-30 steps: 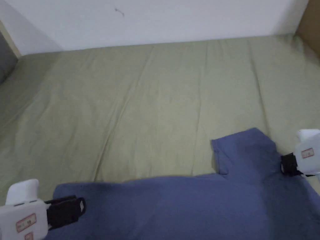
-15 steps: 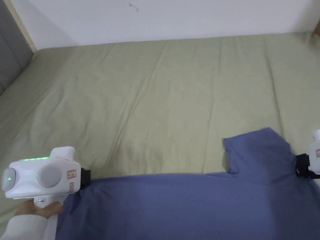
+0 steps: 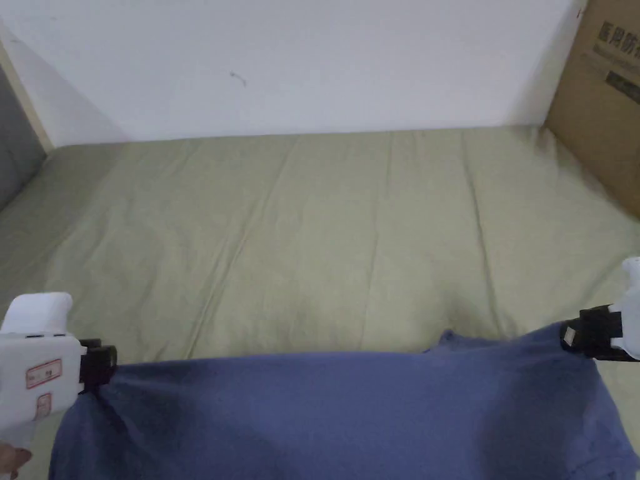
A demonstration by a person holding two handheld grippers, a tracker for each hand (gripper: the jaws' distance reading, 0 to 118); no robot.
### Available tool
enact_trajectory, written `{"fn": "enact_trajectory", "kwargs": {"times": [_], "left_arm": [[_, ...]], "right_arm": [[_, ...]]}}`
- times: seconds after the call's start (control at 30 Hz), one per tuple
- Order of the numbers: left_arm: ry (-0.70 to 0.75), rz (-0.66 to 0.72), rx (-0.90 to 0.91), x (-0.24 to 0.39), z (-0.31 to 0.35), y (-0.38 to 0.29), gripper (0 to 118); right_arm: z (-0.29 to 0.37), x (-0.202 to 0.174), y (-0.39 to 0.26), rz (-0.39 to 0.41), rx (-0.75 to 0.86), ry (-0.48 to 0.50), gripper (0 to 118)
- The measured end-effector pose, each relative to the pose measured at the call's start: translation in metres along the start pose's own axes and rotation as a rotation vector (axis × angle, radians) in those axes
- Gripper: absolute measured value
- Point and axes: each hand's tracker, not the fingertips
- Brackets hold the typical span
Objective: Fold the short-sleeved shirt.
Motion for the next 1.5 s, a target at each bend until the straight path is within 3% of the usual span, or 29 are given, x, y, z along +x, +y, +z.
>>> {"fn": "enact_trajectory", "kwargs": {"times": [0.2,0.33,0.53,0.63,0.67,0.7,0.73,0.83,0.97,1.0,1.03,1.07,1.1,1.17,1.33,1.37,1.4,1.47,1.5], "left_arm": [[-0.031,0.028,0.036,-0.016,0.071,-0.057,3],[-0.055,0.089,-0.031,-0.031,0.096,-0.116,3],[-0.039,0.154,-0.171,-0.037,0.074,-0.192,3],[-0.029,0.155,-0.226,-0.039,0.06,-0.209,6],[-0.039,0.151,-0.218,-0.04,0.06,-0.211,19],[-0.04,0.153,-0.217,-0.041,0.062,-0.211,57],[-0.013,0.169,-0.203,-0.042,0.065,-0.21,77],[0.002,0.222,-0.148,-0.052,0.086,-0.202,101],[-0.061,0.368,-0.061,-0.071,0.111,-0.198,100],[-0.068,0.4,-0.029,-0.074,0.115,-0.201,89],[-0.077,0.427,0.003,-0.077,0.12,-0.204,70],[-0.092,0.438,0.0,-0.082,0.121,-0.209,40],[-0.09,0.454,-0.008,-0.086,0.12,-0.214,6],[-0.077,0.505,-0.017,-0.092,0.116,-0.23,3],[-0.195,0.673,-0.017,-0.111,0.11,-0.264,4],[-0.247,0.721,-0.022,-0.117,0.106,-0.27,6],[-0.285,0.754,-0.027,-0.12,0.103,-0.274,25],[-0.313,0.775,-0.045,-0.122,0.097,-0.278,92],[-0.328,0.771,-0.052,-0.121,0.09,-0.279,112]], "right_arm": [[0.06,0.02,-0.069,0.003,-0.003,0.0,1],[0.083,0.033,-0.135,-0.064,-0.067,-0.012,1],[0.059,0.038,-0.214,-0.126,-0.204,-0.053,1],[0.051,0.033,-0.227,-0.105,-0.209,-0.069,4],[0.05,0.034,-0.227,-0.088,-0.209,-0.066,15],[0.051,0.035,-0.226,-0.073,-0.209,-0.067,46],[0.055,0.03,-0.224,-0.063,-0.2,-0.084,55],[0.075,0.014,-0.212,0.029,-0.126,-0.138,83],[0.099,-0.034,-0.198,0.163,0.037,-0.107,83],[0.101,-0.048,-0.196,0.187,0.06,-0.079,83],[0.1,-0.064,-0.196,0.215,0.075,-0.036,82],[0.098,-0.082,-0.196,0.232,0.087,-0.017,79],[0.093,-0.094,-0.198,0.243,0.091,0.004,59],[0.077,-0.127,-0.206,0.246,0.083,0.074,11],[0.036,-0.193,-0.232,0.298,-0.037,0.223,8],[0.028,-0.2,-0.236,0.326,-0.057,0.233,8],[0.025,-0.208,-0.239,0.345,-0.068,0.238,8],[0.02,-0.221,-0.243,0.391,-0.088,0.249,8],[0.018,-0.225,-0.245,0.401,-0.087,0.251,8]]}}
